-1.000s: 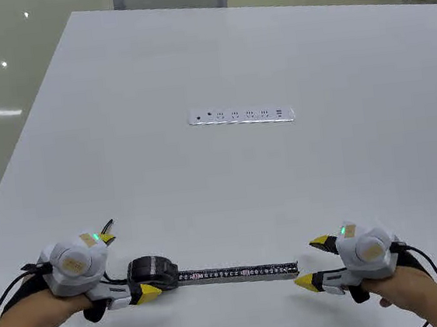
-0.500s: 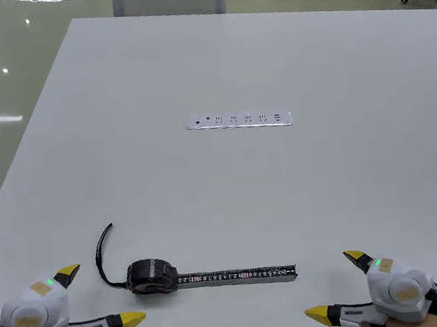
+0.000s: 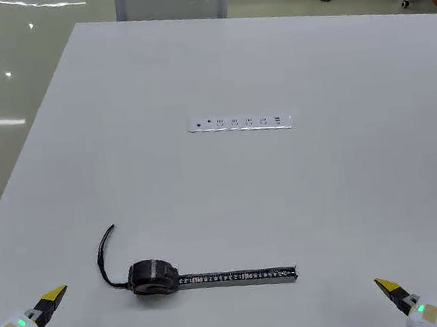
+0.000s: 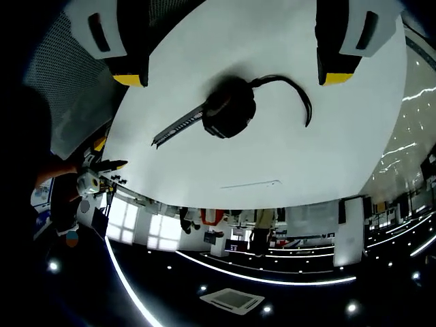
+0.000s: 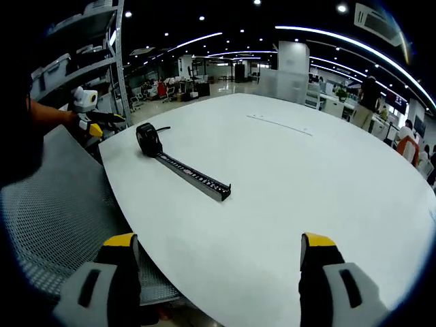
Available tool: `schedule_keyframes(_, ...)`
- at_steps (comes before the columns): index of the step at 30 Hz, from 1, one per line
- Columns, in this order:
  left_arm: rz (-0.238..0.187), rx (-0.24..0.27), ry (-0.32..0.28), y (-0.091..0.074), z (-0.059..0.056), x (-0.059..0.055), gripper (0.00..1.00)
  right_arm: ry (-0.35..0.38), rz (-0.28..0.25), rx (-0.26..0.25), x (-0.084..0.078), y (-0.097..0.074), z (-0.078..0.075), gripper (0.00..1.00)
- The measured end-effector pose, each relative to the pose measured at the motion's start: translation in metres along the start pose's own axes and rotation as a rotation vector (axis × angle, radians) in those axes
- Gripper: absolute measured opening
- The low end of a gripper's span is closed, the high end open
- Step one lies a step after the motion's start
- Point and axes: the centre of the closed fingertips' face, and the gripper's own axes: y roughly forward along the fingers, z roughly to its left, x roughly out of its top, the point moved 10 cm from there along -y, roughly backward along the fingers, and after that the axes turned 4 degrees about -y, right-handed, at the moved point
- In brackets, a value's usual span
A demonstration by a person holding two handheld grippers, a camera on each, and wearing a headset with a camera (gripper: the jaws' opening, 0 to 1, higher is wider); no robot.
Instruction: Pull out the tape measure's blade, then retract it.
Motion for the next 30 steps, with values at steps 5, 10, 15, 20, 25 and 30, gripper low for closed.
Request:
schedule_keyframes(5,0.009,0.002,0.006,0.0025,0.0018,-0.0015,1.00,-0.011,-0.007,-0.009,0.0030,0.0005,-0.0010,1.00)
schedule_keyframes(10,0.000,0.004,0.008,0.0066,0.0028,-0.0022,1.00,-0.030,0.003,0.002,0.0055,0.0030,-0.0020,1.00)
schedule_keyframes(15,-0.016,0.023,0.017,0.0071,0.0048,-0.0001,1.00,-0.036,0.009,0.017,0.0052,0.0034,0.0005,1.00)
schedule_keyframes(20,-0.022,0.029,0.006,0.0054,0.0044,0.0005,1.00,-0.037,0.013,0.015,0.0058,0.0020,-0.0040,1.00)
schedule_keyframes(25,0.014,0.026,0.010,0.0085,0.0019,-0.0015,1.00,-0.055,0.021,0.021,0.0076,0.0017,-0.0039,1.00)
schedule_keyframes(30,0.016,0.019,0.020,0.0089,-0.0002,-0.0039,1.00,-0.037,0.009,0.008,0.0093,-0.0013,-0.0042,1.00)
